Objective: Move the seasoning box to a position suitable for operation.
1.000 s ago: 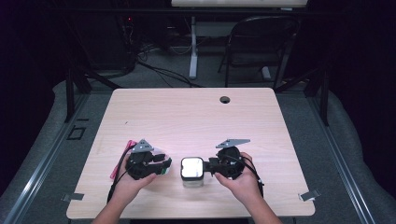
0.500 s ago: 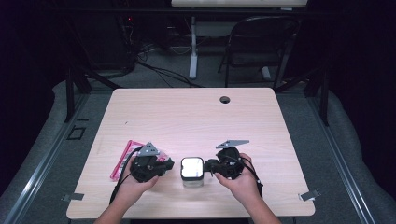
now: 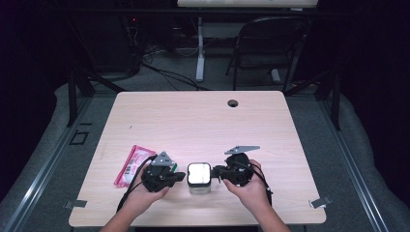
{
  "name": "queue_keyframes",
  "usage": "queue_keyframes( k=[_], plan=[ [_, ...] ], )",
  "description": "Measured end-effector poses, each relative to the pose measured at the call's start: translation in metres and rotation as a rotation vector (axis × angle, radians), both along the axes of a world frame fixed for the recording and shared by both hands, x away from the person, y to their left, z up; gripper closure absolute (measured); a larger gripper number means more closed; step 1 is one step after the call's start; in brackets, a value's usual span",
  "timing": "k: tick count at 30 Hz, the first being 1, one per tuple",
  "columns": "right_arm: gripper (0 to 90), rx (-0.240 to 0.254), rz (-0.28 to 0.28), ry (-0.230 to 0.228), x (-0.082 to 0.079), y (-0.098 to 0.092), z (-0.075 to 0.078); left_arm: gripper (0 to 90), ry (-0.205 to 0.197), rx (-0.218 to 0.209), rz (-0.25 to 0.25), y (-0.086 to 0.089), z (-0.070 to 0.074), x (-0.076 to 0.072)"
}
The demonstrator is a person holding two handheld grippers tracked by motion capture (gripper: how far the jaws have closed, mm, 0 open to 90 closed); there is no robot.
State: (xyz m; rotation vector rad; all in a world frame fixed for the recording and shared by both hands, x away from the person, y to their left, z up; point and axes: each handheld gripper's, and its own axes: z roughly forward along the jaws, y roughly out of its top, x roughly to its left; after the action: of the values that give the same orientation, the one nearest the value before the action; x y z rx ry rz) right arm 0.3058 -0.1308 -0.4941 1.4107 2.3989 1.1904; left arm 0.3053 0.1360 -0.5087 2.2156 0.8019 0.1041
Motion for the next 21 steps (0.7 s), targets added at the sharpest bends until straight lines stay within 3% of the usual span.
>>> queue_keyframes(
  k=[21],
  plan=[
    [84.0,0.007,0.005,0.014,0.0013,-0.0009,0.0002,90.0,0.017,0.015,-0.025,-0.0021,-0.0064,-0.0025]
  ],
)
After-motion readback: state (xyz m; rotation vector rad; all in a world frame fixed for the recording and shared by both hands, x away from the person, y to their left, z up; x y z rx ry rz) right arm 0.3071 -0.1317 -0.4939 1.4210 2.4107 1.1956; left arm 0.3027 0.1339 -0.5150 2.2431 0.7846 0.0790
